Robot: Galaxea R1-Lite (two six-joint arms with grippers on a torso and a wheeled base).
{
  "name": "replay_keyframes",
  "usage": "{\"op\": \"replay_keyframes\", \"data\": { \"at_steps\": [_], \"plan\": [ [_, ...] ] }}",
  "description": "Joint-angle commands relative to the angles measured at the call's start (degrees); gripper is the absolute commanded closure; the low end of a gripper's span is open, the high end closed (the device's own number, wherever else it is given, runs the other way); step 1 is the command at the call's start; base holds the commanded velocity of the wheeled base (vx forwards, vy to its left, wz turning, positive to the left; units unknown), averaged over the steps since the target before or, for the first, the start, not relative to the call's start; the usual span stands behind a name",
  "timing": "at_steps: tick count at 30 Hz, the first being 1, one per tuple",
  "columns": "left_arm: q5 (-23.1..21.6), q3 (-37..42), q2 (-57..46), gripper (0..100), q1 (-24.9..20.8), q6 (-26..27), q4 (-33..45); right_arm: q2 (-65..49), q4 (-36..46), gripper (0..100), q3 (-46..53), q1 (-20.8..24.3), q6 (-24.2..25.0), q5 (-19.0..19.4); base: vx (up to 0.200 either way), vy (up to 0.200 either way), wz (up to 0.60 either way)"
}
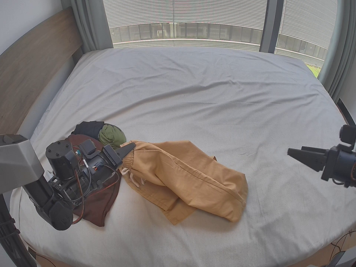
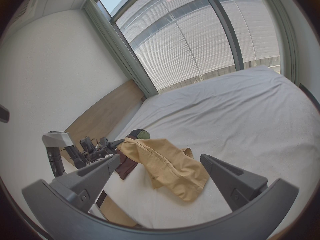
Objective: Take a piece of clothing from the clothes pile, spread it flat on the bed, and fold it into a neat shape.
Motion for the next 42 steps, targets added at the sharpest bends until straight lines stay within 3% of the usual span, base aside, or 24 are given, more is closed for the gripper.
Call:
{"op": "replay_keyframes", "data": {
  "at_steps": [1,6,17,22,34,42],
  "plan": [
    [-0.3,0.4,-0.4,100,0.4,0.2,0.0,13.1,-7.5,0,4.4,-0.3,1.3,0.7,0.0,0.0,0.0],
    [-0.3,-0.1,3.1,100,1.4,1.9,-0.1,18.1,-13.6,0,7.3,-2.0,2.6,0.7,0.0,0.0,0.0],
    [-0.1,-0.1,3.9,100,1.5,3.6,-0.1,25.8,-14.3,0,7.5,-4.1,5.3,3.8,0.0,0.0,0.0],
    [-0.1,0.0,3.9,100,1.5,3.7,-0.1,31.2,-19.7,0,9.9,-5.1,5.6,6.5,0.0,0.0,0.0],
    [-0.1,0.0,4.1,100,1.6,3.7,-0.1,44.5,-34.2,0,14.0,-5.5,5.8,6.8,0.0,0.0,0.0],
    [-0.2,-0.1,4.5,100,2.0,3.7,-0.1,50.2,-40.3,0,14.1,-6.0,9.0,9.0,0.0,0.0,0.0]
  ]
}}
